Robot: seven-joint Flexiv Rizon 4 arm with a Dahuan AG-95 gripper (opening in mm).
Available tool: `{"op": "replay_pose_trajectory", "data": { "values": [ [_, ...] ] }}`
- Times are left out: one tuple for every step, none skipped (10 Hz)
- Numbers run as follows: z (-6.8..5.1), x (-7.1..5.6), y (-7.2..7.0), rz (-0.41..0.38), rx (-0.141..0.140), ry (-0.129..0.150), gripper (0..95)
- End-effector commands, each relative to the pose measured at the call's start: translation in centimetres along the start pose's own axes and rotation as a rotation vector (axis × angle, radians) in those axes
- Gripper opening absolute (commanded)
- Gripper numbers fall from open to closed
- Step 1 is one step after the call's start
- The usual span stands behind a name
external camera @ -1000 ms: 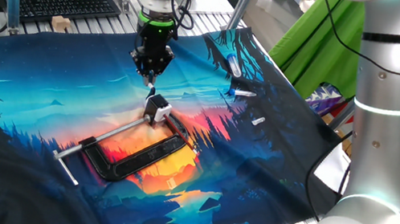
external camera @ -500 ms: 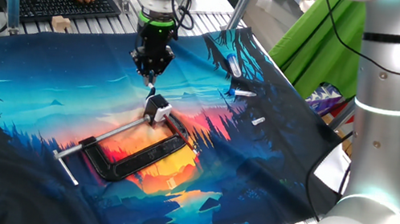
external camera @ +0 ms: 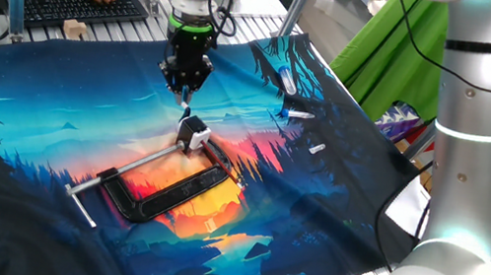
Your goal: Sharpen the pencil with a pencil sharpener
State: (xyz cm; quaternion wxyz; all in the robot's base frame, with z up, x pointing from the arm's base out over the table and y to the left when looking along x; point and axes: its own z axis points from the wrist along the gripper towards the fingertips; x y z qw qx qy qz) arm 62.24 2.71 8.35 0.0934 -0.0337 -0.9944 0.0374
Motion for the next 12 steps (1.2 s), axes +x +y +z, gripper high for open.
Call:
{"op": "replay_pose_trajectory", "data": {
  "values": [
    [0.0, 0.2, -0.1, 0.006, 0.0, -0.004, 57.0],
    [0.0, 0.2, -0.1, 0.008, 0.0, -0.01, 57.0],
    [-0.1, 0.2, -0.1, 0.013, -0.001, -0.021, 57.0],
    [-0.2, 0.1, -0.3, 0.023, 0.001, -0.045, 57.0],
    [-0.3, -0.1, -0.4, 0.031, 0.0, -0.063, 57.0],
    [-0.5, -0.3, -0.5, 0.047, -0.003, -0.091, 57.0],
    [-0.9, -0.7, -0.8, 0.056, -0.012, -0.112, 57.0],
    [-1.0, -1.0, -1.0, 0.057, -0.023, -0.119, 57.0],
    [-1.2, -1.1, -1.1, 0.056, -0.026, -0.129, 57.0],
    [-1.3, -1.2, -1.2, 0.052, -0.026, -0.138, 57.0],
    [-1.3, -1.3, -1.3, 0.052, -0.025, -0.14, 57.0],
    [-1.4, -1.3, -1.3, 0.053, -0.024, -0.14, 57.0]
  ]
}}
